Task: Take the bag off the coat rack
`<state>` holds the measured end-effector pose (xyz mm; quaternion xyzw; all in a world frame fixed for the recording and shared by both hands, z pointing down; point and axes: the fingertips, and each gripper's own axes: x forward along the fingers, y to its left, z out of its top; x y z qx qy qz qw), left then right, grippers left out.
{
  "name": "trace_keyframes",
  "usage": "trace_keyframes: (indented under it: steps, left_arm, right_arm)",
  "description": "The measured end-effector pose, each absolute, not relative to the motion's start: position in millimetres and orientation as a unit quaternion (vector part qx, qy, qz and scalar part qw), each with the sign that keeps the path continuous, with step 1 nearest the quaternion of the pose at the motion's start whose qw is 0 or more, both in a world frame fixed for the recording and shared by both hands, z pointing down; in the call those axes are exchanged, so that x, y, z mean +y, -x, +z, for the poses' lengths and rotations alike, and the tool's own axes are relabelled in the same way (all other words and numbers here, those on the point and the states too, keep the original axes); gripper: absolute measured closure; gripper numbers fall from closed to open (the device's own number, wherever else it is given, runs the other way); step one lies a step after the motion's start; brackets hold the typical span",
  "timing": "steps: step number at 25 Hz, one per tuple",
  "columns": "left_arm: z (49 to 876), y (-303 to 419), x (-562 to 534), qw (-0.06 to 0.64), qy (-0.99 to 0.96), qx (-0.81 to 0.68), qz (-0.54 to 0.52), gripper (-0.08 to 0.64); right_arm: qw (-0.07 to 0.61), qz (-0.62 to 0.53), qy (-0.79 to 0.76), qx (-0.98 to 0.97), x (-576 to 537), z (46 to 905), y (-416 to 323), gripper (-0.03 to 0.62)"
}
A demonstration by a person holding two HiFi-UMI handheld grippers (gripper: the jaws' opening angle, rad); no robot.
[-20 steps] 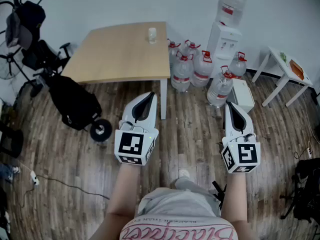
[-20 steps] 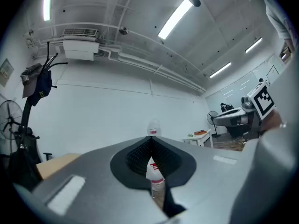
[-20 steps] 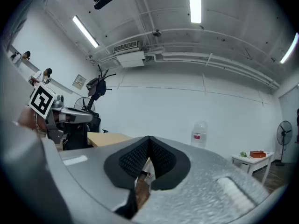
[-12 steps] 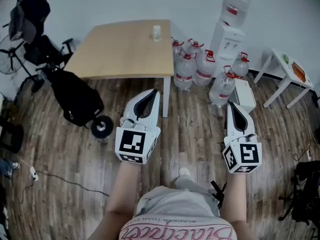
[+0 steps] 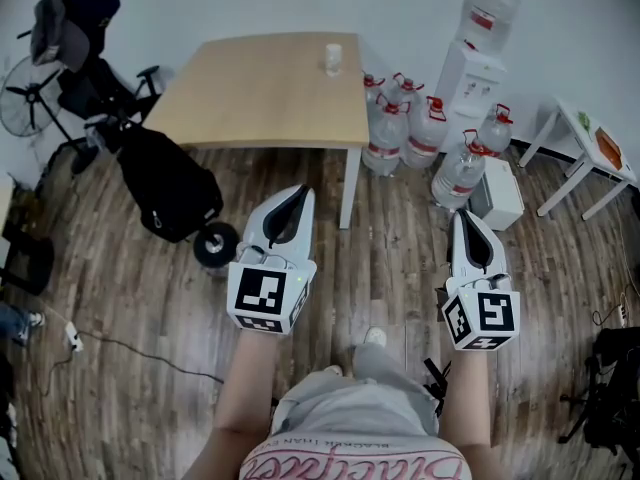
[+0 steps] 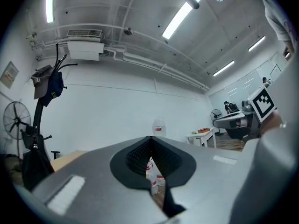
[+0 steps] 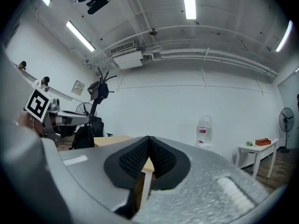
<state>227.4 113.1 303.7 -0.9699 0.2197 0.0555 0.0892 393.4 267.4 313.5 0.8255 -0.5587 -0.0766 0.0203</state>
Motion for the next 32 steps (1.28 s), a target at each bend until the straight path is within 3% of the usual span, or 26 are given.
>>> trace_keyframes:
  steps: [32]
  left_arm:
    - [309,-121,-97,0.064,0.930,0.362,0.018,0.552]
  right_arm:
    - [0.007,-0.060,-0.710,-0.702,-14,311,-313,0.589]
